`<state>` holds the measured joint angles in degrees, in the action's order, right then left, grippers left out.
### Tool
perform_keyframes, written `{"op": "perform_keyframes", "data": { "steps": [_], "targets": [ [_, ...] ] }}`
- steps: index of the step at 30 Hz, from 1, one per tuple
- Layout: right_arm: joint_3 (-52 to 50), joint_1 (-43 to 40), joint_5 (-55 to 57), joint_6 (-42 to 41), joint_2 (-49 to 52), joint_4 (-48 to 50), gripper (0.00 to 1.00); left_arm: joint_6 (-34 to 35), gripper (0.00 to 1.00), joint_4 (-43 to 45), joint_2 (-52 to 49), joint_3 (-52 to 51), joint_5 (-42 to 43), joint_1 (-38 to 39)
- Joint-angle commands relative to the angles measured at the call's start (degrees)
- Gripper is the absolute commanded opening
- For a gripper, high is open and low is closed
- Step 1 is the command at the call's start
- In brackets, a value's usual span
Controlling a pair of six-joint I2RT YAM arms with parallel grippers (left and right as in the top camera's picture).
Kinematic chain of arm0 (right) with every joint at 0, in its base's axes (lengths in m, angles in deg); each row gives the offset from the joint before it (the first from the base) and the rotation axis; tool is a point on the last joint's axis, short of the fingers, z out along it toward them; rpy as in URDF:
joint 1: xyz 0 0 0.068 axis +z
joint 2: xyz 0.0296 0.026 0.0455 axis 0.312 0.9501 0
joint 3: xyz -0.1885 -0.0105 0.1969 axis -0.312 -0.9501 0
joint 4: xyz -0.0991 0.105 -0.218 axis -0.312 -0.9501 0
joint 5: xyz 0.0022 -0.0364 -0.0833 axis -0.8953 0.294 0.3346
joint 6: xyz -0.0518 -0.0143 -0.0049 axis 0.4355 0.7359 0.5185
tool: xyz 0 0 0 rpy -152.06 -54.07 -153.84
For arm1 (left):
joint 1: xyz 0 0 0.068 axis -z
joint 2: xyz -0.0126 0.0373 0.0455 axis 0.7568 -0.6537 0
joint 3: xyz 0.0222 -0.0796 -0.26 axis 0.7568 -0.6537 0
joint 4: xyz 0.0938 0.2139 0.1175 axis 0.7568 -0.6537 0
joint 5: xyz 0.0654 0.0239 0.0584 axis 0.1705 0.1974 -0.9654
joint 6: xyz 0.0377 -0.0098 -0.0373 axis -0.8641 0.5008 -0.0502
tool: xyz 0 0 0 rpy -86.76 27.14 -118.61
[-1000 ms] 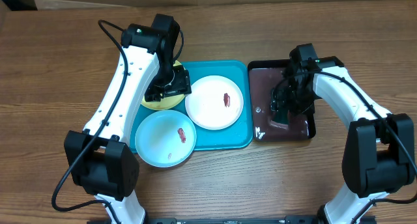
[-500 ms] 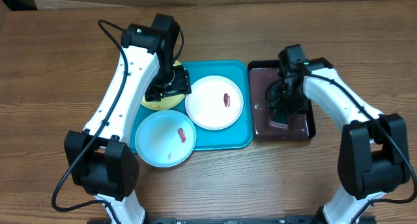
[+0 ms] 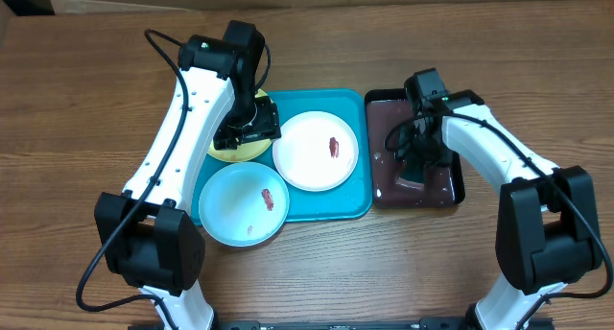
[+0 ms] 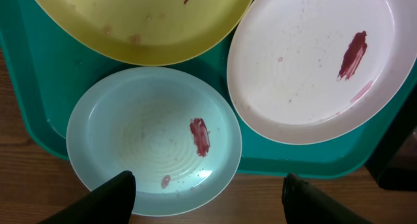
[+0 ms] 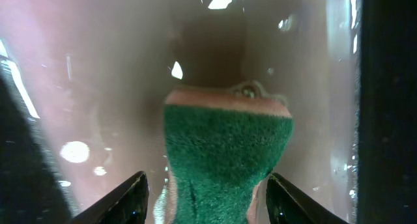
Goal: Clean dirty plates on tray and stack at the side
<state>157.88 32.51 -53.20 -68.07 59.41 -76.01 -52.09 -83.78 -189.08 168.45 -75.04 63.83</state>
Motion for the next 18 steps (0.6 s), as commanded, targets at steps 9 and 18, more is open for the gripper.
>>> {"op": "perform_keyframes", "data": {
  "steps": [9,18],
  "targets": [
    [-2.14,0.13,1.07,-2.95,-0.26,1.49,0.58,0.17,0.73,0.02,-0.35,-0.17,0.22,0.42],
    [-3.96,0.13,1.05,-2.93,-0.26,4.02,0.53,0.15,0.73,0.00,-0.35,-0.17,0.20,0.42]
  ]
}}
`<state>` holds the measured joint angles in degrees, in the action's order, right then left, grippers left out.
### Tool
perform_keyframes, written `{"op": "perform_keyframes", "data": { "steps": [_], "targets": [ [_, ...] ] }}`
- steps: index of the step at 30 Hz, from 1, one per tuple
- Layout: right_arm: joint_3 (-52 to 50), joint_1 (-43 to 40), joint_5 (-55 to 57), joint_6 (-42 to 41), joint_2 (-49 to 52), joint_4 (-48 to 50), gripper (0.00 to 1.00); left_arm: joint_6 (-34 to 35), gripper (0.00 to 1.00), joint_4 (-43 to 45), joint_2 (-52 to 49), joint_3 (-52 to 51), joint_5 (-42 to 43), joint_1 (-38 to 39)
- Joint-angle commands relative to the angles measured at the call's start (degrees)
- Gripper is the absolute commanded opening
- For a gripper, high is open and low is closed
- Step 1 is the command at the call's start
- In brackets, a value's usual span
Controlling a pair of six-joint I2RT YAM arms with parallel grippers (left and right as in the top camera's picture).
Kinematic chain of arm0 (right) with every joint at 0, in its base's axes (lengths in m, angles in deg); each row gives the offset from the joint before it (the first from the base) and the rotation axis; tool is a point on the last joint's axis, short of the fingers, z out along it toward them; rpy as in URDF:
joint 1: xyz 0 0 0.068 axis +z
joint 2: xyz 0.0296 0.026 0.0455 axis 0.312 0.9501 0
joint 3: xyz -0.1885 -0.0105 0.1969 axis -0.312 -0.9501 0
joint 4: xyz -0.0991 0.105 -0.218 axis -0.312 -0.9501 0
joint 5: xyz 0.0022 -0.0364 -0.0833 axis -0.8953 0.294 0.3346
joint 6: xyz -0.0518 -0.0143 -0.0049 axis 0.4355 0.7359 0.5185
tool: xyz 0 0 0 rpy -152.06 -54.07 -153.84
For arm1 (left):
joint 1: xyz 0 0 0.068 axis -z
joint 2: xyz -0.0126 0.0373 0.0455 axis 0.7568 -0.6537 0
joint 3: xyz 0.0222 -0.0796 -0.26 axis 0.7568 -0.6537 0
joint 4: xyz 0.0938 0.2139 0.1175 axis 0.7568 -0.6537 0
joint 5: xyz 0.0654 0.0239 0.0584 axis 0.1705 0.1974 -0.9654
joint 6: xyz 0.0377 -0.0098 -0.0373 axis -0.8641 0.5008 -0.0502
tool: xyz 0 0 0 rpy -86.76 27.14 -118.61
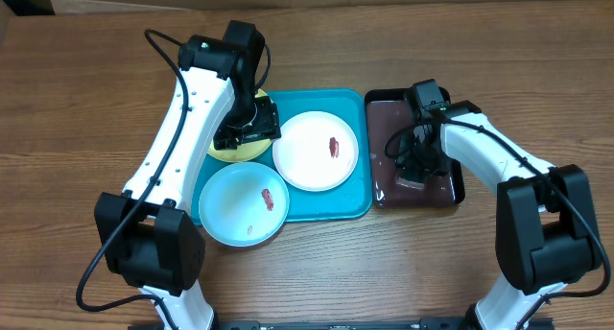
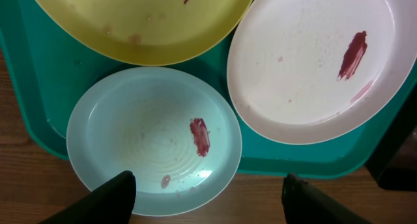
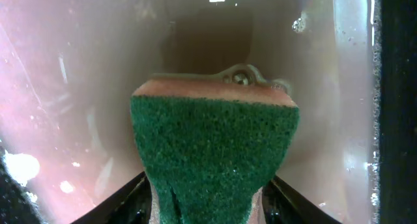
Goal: Clean dirty plates on tray and stack at the side
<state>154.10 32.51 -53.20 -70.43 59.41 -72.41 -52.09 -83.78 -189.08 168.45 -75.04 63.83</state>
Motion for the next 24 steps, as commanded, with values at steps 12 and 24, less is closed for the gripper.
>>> {"op": "perform_keyframes", "data": {
  "steps": [12,24],
  "targets": [
    [2.23,0.13,1.03,-0.50,-0.26,-0.48,0.47,0.15,0.73,0.02,-0.35,-0.17,0.17,0.42],
    [2.40,0.15,1.03,-0.33,-0.26,-0.96,0.40,0.15,0.73,-0.02,-0.35,-0.17,0.20,0.42]
  ]
}}
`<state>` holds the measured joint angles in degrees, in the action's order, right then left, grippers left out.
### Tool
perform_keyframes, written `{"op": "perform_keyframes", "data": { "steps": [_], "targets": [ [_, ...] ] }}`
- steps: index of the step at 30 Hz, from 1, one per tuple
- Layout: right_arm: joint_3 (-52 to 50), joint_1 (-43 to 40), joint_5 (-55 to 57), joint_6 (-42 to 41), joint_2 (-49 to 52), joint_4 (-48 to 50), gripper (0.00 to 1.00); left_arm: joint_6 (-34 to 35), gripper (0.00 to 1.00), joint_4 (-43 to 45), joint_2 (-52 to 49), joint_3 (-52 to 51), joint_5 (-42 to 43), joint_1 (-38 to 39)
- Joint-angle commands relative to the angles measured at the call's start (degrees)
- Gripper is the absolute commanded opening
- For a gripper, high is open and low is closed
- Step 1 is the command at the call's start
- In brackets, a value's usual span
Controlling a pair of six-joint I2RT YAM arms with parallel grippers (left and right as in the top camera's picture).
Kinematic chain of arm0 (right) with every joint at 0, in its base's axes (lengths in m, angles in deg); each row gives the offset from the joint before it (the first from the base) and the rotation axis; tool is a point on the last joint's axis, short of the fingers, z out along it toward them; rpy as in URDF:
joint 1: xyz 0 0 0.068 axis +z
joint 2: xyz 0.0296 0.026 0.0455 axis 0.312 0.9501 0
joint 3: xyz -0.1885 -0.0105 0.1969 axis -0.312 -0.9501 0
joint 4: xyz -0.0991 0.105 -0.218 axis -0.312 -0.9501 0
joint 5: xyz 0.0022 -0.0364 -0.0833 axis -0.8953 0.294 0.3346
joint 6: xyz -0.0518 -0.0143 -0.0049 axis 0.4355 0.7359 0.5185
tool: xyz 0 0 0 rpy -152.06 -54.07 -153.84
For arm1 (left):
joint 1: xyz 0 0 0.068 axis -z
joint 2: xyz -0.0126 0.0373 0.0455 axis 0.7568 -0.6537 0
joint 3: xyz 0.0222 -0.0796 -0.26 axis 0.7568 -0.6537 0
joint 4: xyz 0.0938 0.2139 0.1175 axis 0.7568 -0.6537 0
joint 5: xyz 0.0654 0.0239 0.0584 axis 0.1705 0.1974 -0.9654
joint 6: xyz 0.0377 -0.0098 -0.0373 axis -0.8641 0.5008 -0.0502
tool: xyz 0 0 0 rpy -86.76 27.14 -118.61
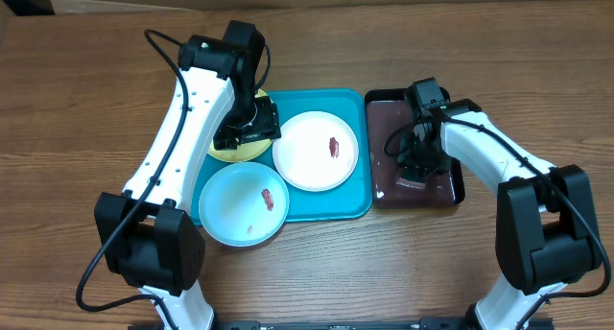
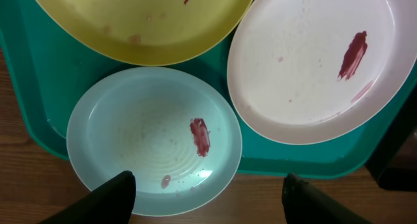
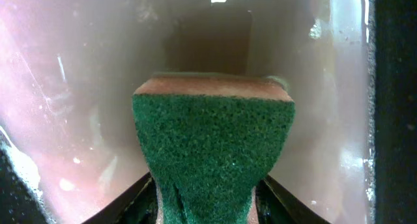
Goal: Clean dirty plates on tray and stack at the side
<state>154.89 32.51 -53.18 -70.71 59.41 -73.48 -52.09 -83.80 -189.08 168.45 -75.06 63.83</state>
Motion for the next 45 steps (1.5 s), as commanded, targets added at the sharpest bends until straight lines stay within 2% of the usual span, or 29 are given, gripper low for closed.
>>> {"op": "perform_keyframes", "data": {
  "steps": [1,2,3,6,13,18,19,20,21,22,25,26,30,32,34,37,40,45],
  "targets": [
    [1.62,0.15,1.01,-0.04,-0.26,0.13,0.27,0.15,0.73,0.00,-0.35,-0.20,0.22,0.42],
    [1.62,0.13,1.01,-0.04,-0.26,0.17,0.09,0.15,0.73,0.02,-0.35,-0.17,0.22,0.42],
    [1.64,0.13,1.01,-0.02,-0.26,0.24,0.04,0.15,0.73,0.02,-0.35,-0.17,0.22,0.42],
    [3.43,0.13,0.31,3.17,-0.48,-0.63,0.04,0.15,0.73,0.02,-0.35,-0.17,0.20,0.42],
    [14.05,0.39,0.35,7.98,-4.50,-10.88,0.04,0.17,0.73,0.09,-0.35,-0.17,0.20,0.42],
    [15.61,0.39,0.35,9.18,-7.72,-12.00,0.04,0.15,0.71,0.63,-0.37,-0.17,0.22,0.42],
    [15.61,0.28,0.35,9.62,-8.02,-11.89,0.04,0.15,0.66,0.63,-0.35,-0.20,0.22,0.37],
    [15.65,0.13,0.35,11.04,-8.26,-11.67,0.04,0.15,0.55,0.66,-0.35,-0.20,0.22,0.37],
    [15.72,0.07,0.35,11.89,-8.39,-11.56,0.04,0.17,0.48,0.74,-0.35,-0.17,0.22,0.37],
    [15.80,0.07,0.35,12.46,-8.61,-11.50,0.04,0.17,0.34,1.07,-0.35,-0.17,0.22,0.37],
    [16.22,0.09,-0.63,12.50,-8.92,-11.54,0.04,0.17,0.09,1.33,-0.35,-0.20,0.22,0.39],
    [16.22,0.09,-1.33,12.48,-8.92,-11.58,0.04,0.20,0.04,1.33,-0.35,-0.20,0.24,0.39],
    [16.20,0.31,-3.98,12.50,-8.92,-12.31,0.04,0.22,0.04,1.55,-0.37,-0.31,0.24,0.37],
    [16.20,0.42,-3.96,12.52,-8.92,-12.50,0.04,0.22,0.20,1.62,-0.35,-0.35,0.24,0.39],
    [16.20,0.42,-3.96,12.55,-8.92,-12.83,0.04,0.26,0.50,1.97,-0.35,-0.81,0.24,0.39],
    [16.15,0.39,-3.96,12.55,-8.92,-13.27,0.04,0.92,0.66,3.26,-0.35,-2.71,0.26,0.52],
    [15.91,0.42,-3.96,12.52,-8.85,-13.25,0.04,2.56,0.66,5.70,-0.35,-5.97,0.26,0.74],
    [15.76,0.42,-3.96,12.55,-8.85,-13.20,0.04,5.01,0.50,11.80,-0.35,-12.15,0.66,1.70]
  ]
}}
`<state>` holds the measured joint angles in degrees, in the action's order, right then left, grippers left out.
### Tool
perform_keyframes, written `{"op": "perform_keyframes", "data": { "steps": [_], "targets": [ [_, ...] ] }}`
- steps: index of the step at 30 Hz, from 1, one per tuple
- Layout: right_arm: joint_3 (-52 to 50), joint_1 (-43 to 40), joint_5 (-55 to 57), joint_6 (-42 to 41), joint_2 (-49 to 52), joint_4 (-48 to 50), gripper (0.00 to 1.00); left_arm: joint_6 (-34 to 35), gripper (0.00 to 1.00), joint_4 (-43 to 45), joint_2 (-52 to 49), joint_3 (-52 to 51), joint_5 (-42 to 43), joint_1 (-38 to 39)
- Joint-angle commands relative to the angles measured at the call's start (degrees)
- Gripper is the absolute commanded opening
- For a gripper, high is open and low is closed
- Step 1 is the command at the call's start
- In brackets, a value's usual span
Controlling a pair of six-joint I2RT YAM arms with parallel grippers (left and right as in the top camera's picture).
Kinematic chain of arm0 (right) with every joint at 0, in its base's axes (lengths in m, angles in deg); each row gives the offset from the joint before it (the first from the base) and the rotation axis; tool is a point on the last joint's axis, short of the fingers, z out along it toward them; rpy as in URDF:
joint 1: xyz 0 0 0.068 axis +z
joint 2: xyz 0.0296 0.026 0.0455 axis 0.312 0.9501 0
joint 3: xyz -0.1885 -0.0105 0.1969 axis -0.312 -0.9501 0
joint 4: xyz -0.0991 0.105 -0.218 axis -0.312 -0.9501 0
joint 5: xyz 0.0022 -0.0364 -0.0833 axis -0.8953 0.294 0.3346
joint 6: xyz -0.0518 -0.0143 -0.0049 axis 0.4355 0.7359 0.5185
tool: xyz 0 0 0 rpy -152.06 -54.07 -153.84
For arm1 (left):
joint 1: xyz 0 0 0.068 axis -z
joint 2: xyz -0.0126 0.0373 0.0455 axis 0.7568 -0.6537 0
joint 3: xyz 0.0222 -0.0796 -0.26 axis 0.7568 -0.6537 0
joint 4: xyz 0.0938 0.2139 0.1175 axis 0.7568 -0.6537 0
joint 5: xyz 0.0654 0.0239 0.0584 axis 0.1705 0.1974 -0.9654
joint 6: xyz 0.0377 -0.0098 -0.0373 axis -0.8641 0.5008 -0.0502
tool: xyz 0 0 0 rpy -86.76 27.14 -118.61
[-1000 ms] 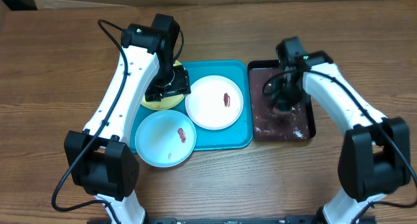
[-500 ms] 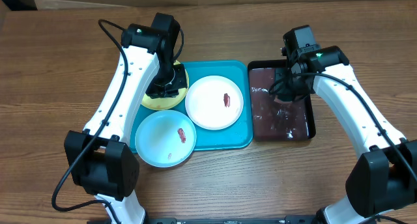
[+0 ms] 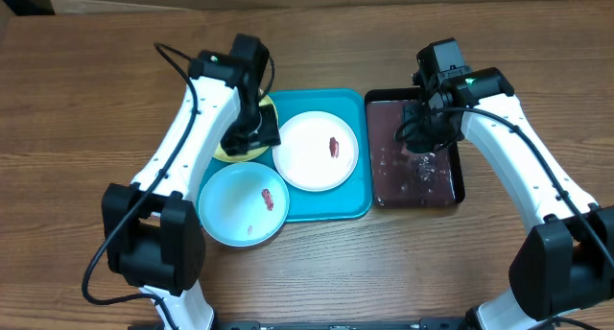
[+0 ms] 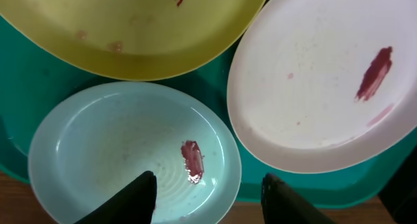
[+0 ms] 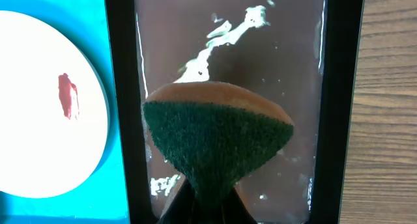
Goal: Clean dirty plates on tray and stack at the side
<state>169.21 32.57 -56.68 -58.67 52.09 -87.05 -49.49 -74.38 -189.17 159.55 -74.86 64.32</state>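
Note:
A teal tray [image 3: 357, 201] holds three plates, each with a red smear: a white one [image 3: 315, 150], a light blue one [image 3: 242, 203] and a yellow one [image 3: 228, 152] partly under my left gripper [image 3: 253, 130]. In the left wrist view that gripper [image 4: 208, 198] hangs open above the light blue plate [image 4: 130, 146], touching nothing. My right gripper [image 5: 208, 204] is shut on a green sponge [image 5: 218, 142], held above the brownish water of the black basin [image 5: 117, 87].
The black basin [image 3: 459, 181] stands right against the tray's right edge. Bare wooden table [image 3: 96, 100] lies to the left, right and front of the tray. A cardboard edge runs along the back.
My right gripper has come up out of the water with the sponge and now holds it above the basin. The left gripper has shifted slightly over the plates, its fingers a little closer together.
At first my right gripper stood open around the sponge lying in the basin's water. Its fingers then pressed against the sponge, and tighter a moment later. Now the sponge is held clear of the water. The plates have stayed in place on the tray.

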Motion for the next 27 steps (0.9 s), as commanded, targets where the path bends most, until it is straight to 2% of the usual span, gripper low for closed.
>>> {"op": "perform_keyframes", "data": {
  "steps": [1,10,16,27],
  "targets": [
    [1.44,0.33,-0.44,0.50,-1.53,0.35,0.04,2.54,0.49,3.69,-0.28,-4.11,0.52,1.42],
    [1.22,0.35,-0.46,0.50,-1.49,0.13,0.04,4.17,0.39,12.68,-0.28,-10.03,0.42,2.93],
    [1.22,0.35,-0.46,0.50,-1.49,0.15,0.04,6.60,0.36,18.75,-0.28,-14.47,0.46,2.91],
    [1.22,0.35,-0.44,0.50,-1.46,0.17,0.04,7.23,0.27,22.47,-0.28,-16.98,0.26,2.93]
  ]
}}
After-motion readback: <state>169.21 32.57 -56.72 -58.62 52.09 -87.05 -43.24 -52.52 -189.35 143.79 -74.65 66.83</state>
